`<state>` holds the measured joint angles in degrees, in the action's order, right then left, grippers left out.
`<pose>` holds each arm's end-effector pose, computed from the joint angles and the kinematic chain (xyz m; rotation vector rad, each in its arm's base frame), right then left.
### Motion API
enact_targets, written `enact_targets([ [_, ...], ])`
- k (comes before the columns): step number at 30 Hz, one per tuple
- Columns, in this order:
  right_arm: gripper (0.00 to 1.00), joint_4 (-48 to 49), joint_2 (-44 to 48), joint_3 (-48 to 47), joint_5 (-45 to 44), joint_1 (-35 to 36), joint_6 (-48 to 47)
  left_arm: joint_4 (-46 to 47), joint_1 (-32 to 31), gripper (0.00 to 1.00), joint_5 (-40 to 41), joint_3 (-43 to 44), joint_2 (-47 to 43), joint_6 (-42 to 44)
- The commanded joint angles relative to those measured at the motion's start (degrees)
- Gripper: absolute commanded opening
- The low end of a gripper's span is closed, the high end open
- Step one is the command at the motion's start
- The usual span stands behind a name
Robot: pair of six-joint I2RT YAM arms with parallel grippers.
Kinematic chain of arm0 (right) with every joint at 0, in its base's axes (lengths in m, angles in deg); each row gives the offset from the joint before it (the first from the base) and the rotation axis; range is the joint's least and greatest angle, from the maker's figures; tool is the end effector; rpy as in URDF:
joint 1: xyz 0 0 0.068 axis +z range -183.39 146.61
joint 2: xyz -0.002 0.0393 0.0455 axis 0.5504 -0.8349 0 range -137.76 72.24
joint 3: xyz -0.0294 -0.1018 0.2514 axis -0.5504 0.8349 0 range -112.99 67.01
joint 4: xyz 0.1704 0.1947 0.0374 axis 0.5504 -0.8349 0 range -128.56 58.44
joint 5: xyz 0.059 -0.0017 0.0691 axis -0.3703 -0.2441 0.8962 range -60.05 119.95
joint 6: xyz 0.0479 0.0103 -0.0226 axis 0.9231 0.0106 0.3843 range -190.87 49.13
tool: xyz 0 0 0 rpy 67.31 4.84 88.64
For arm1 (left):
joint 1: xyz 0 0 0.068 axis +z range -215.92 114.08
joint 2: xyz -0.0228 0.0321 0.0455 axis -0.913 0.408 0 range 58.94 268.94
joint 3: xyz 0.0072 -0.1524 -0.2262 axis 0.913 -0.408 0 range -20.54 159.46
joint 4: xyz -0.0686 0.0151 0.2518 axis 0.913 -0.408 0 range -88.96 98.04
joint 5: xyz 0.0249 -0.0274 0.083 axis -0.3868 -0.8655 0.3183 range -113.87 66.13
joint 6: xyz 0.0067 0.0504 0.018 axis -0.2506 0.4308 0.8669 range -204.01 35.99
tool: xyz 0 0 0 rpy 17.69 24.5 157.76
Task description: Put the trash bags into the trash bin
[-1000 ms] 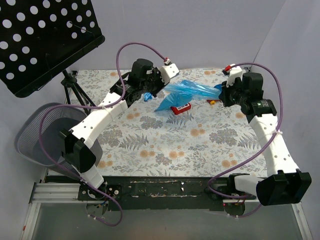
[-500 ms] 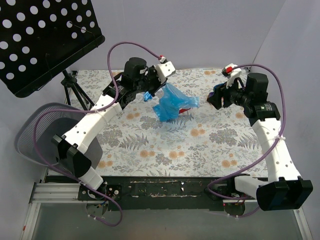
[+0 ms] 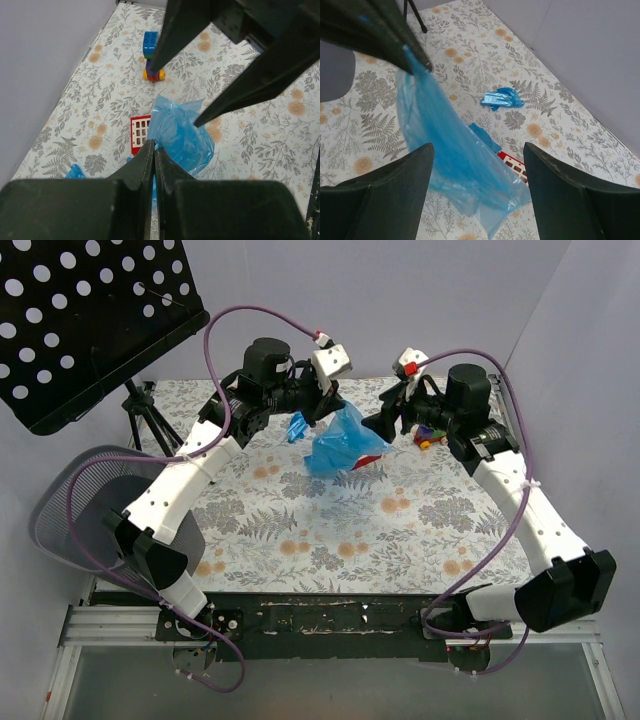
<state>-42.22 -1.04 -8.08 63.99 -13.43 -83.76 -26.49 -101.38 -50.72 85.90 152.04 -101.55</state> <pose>0.2650 0.1175 0.4181 -0.8969 1.4860 0.6018 0.2818 -0.2204 0.4538 0.6422 1.9480 -1.0509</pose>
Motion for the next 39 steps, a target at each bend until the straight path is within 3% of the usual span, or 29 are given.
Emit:
enact_targets([
  [1,0.79,7.49,-3.79,-6.29,-1.17,0.60,1.54,-2.83,0.04,0.00,-3.21,2.46,-1.34,-0.39],
  [11,0.77,12.23,-7.15,-5.68,0.42,3.68,2.25,-4.85,0.13,0.00,-3.12,5.45,-0.73,0.58],
  [16,0.77,12.33,-3.99,-5.33,-2.66,3.68,0.59,-5.73,0.04,0.00,0.30,5.10,-0.20,1.54],
  [21,0.77,9.18,-0.38,-3.14,0.31,3.68,-1.70,-5.12,0.04,0.00,1.89,4.75,0.33,1.55],
  [34,0.76,12.15,-3.45,2.13,-3.89,3.85,-1.87,-5.56,0.04,0.00,-3.90,6.33,0.24,1.89],
  [39,0.76,13.03,-5.12,2.76,-0.30,3.85,-2.15,-5.55,0.04,0.00,-6.02,5.89,-0.64,1.98],
])
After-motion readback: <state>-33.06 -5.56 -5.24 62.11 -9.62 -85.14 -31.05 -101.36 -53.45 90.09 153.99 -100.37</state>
